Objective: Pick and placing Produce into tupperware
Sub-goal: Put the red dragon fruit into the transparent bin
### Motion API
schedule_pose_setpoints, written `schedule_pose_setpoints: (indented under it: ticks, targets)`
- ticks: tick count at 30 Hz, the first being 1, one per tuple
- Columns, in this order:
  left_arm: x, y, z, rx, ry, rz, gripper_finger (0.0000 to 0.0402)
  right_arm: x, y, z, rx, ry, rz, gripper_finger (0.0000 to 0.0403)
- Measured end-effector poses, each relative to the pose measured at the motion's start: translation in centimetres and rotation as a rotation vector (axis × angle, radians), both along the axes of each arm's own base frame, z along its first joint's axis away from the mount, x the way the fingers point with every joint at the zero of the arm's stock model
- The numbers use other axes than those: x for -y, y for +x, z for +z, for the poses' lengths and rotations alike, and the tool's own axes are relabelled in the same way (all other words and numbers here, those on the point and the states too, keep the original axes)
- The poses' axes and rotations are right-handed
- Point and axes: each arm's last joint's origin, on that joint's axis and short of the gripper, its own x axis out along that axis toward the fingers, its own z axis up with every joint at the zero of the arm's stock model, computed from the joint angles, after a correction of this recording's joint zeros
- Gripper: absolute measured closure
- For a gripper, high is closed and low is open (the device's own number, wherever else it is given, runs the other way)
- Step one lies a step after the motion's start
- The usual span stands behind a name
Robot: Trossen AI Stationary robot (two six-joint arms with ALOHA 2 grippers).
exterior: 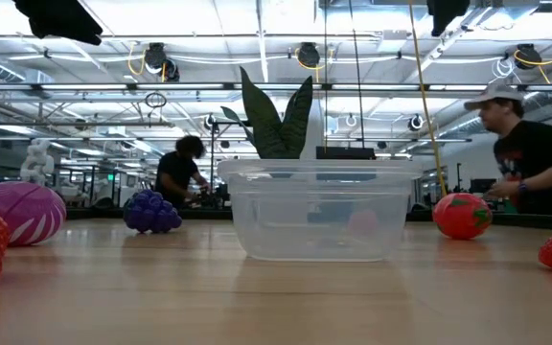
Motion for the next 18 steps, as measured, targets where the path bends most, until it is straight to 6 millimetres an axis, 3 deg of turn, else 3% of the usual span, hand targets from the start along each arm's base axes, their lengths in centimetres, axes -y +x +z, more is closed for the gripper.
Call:
schedule_pose_setpoints:
  ticks: [9,18]
  targets:
    - [0.0,0.0,0.0,-0.002,0.002,-0.001,0.0215,0.1,0.6,-3.4,-0.12,0.024,-0.034,0.0232]
    - [0.0,0.0,0.0,-0.004,0.01,0.013,0.0215,0.2,1.6,-5.9,-0.116,0.025,-0.026,0.0231]
